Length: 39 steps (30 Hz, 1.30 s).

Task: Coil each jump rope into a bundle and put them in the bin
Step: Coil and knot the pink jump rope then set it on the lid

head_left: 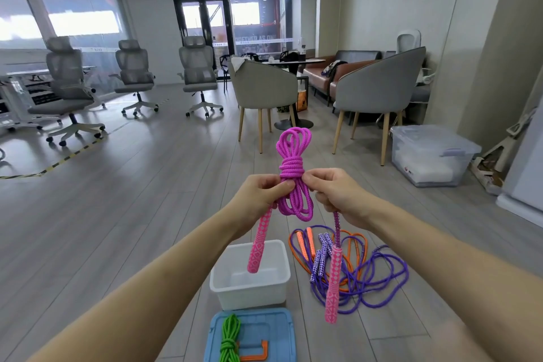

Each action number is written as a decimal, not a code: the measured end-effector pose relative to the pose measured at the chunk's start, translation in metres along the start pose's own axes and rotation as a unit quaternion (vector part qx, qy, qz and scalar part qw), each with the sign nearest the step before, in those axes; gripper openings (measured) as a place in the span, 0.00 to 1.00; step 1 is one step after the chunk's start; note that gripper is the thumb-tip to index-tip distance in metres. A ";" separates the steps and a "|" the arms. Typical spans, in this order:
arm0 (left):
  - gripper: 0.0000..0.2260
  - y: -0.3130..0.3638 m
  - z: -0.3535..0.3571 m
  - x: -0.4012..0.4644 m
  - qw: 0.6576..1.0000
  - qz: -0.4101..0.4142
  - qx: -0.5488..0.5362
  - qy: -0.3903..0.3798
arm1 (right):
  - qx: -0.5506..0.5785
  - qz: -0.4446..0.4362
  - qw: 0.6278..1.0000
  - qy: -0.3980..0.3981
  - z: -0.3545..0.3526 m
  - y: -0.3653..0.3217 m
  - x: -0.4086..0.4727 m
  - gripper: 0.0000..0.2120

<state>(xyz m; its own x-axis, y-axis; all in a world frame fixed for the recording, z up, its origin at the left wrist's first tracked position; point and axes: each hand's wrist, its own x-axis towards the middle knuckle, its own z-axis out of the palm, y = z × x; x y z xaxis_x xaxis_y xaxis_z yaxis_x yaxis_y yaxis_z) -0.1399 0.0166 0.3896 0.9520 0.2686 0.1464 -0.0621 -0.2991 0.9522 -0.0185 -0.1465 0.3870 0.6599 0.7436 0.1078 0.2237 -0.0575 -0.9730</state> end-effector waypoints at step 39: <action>0.08 -0.004 0.004 0.011 0.994 -0.086 -0.061 -0.032 | -0.255 -0.063 0.965 0.007 -0.005 -0.015 -0.006 0.07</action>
<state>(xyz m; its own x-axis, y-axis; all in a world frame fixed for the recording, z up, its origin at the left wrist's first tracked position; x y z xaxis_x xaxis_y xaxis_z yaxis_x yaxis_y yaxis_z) -0.1280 0.0170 0.3865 0.9688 0.2454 -0.0349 0.0710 -0.1396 0.9877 -0.0219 -0.1535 0.4022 0.6134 0.7568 0.2259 0.6244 -0.2896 -0.7254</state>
